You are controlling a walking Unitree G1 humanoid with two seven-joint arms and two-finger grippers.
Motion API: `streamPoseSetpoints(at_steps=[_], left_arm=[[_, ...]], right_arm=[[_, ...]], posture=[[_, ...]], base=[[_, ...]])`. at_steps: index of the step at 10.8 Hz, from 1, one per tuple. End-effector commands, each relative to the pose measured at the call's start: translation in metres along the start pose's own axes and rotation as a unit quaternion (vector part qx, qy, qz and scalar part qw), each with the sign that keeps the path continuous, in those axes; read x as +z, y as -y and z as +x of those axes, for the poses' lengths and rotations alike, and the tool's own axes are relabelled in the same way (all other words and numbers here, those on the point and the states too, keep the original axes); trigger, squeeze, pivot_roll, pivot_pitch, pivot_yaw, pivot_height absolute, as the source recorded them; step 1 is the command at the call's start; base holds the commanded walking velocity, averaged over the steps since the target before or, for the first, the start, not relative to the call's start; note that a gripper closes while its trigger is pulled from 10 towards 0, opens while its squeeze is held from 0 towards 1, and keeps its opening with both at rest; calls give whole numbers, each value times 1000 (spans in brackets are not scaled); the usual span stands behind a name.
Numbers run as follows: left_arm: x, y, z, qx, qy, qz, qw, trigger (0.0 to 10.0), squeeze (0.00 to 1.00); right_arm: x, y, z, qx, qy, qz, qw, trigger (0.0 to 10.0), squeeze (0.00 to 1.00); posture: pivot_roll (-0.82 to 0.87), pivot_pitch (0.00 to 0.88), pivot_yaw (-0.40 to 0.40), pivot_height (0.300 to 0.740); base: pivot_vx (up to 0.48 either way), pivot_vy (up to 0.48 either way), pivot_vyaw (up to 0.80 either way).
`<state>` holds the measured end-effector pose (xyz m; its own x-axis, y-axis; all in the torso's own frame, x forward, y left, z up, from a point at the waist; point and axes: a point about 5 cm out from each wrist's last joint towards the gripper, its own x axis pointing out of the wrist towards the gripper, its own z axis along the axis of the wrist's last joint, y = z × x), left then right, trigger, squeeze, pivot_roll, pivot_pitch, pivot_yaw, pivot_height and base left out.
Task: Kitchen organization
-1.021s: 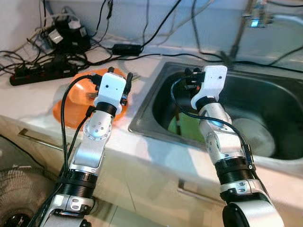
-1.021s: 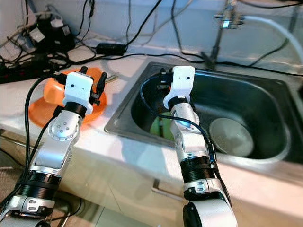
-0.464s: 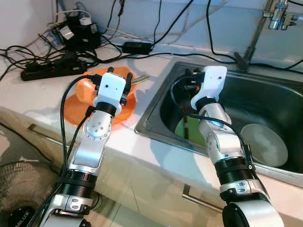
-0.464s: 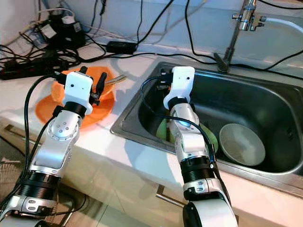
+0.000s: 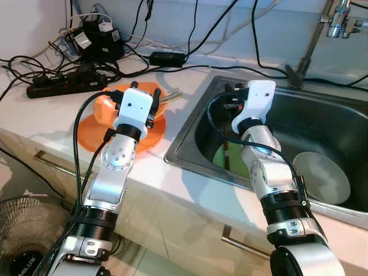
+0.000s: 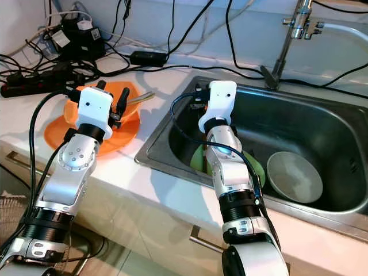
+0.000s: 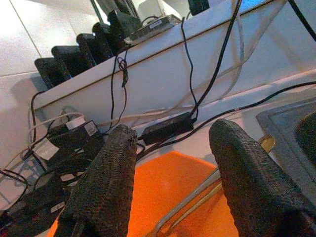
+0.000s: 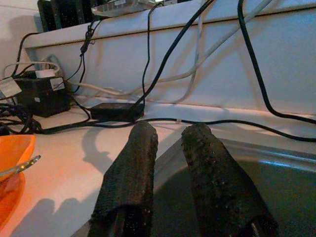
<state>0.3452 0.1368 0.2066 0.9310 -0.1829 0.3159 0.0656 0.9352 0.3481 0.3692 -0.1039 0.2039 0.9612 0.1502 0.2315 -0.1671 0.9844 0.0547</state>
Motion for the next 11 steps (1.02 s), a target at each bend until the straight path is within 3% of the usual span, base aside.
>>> streamPoseSetpoints(at_steps=[1, 11], left_arm=[[5, -3, 1, 4, 8, 5, 1000, 10000, 0], [6, -3, 2, 2, 14, 4, 1000, 10000, 0]], right_arm=[[-3, -1, -1, 0, -8, 4, 1000, 10000, 0], [-5, 0, -1, -2, -10, 4, 1000, 10000, 0]], posture=[[169, 28, 66, 740], [170, 28, 67, 740]], base=[[356, 0, 0], [373, 0, 0]])
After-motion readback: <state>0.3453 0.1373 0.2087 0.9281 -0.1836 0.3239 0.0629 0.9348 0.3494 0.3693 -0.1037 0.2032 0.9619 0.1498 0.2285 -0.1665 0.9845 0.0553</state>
